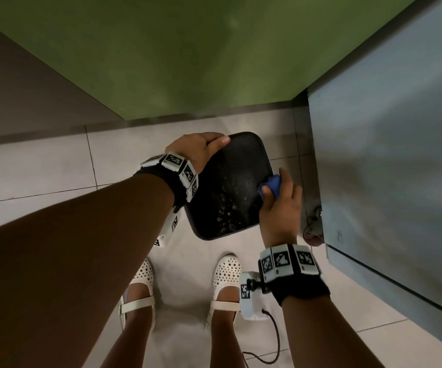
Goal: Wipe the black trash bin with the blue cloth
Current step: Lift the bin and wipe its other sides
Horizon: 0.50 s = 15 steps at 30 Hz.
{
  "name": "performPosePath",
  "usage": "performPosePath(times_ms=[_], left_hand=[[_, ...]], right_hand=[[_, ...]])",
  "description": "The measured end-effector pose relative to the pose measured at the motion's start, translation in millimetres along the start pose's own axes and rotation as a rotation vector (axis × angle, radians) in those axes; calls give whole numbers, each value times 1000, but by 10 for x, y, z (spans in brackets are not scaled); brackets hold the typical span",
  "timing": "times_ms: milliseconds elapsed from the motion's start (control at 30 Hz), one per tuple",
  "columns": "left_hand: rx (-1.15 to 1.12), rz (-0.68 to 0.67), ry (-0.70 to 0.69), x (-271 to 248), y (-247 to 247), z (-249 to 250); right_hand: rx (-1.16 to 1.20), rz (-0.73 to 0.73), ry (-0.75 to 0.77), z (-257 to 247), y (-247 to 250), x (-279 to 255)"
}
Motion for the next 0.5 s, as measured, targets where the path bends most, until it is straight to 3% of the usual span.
performPosePath(times_ms=[300, 400, 500], left_hand=[[-3, 13, -32, 12, 0, 7], [-66, 57, -4, -18, 19, 19], [-74, 60, 16, -38, 27, 20]], right_hand=[[-172, -78, 176, -886, -241, 686], [-110, -80, 148, -749, -175, 610], [-53, -18, -25, -278, -48, 277]])
Point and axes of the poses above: each hand's wrist, its own x-axis towards the middle knuckle, its own y-axis out of the back of the hand, z = x × y, the point moved 7 cm from there along x, towards the middle knuckle, and after that the axes turned 6 degrees about -y, right-handed, at the moved point
